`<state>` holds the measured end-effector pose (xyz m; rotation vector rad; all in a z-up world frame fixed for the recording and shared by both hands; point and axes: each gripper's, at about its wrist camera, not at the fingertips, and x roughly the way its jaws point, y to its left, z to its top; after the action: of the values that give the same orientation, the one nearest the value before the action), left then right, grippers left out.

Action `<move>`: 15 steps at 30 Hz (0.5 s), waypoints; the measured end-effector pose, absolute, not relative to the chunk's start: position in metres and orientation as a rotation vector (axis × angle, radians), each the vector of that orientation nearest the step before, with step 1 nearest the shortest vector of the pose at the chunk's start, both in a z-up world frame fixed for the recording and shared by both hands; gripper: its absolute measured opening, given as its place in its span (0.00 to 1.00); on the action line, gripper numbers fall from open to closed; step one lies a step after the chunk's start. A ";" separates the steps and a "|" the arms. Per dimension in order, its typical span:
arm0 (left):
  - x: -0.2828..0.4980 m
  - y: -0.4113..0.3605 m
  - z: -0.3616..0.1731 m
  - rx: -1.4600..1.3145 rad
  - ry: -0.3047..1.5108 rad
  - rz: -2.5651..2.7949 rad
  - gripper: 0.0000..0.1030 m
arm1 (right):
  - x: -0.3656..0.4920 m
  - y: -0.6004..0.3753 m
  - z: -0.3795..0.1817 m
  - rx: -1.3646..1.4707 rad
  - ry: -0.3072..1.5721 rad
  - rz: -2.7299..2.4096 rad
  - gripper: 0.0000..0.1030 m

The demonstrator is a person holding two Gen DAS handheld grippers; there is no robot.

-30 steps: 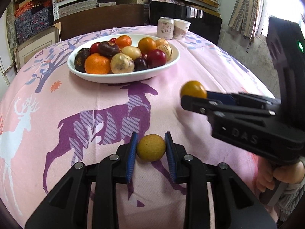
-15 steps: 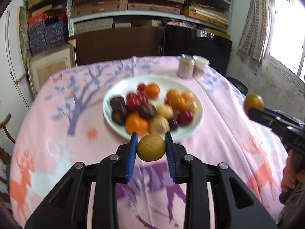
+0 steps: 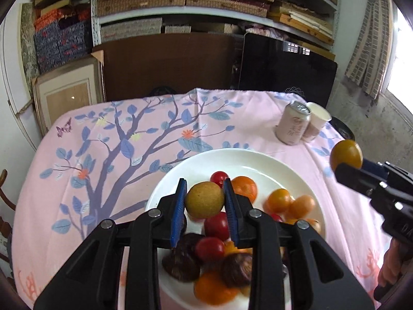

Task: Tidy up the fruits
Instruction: 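Carry the brownish-yellow fruit and orange onto the plate and open both tools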

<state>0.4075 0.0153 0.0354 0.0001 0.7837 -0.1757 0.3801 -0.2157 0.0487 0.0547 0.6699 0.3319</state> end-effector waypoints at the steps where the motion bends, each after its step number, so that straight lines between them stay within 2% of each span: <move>1: 0.417 0.015 0.026 -0.002 0.800 -0.174 0.27 | 0.391 -0.213 0.038 0.050 0.694 0.329 0.37; 6: 0.446 0.012 -0.011 0.011 0.856 -0.169 0.27 | 0.422 -0.202 0.000 0.039 0.791 0.314 0.37; 13: 0.458 0.008 -0.026 0.022 0.861 -0.160 0.28 | 0.440 -0.198 -0.023 0.013 0.850 0.304 0.38; 14: 0.458 0.008 -0.026 0.030 0.858 -0.153 0.31 | 0.441 -0.197 -0.025 0.011 0.852 0.303 0.38; 15: 0.458 0.006 -0.026 0.039 0.857 -0.149 0.41 | 0.441 -0.198 -0.026 0.008 0.848 0.298 0.38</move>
<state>0.4583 0.0062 -0.0256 0.0395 0.8571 -0.1491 0.4409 -0.1979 -0.0259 0.0080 0.8481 0.2982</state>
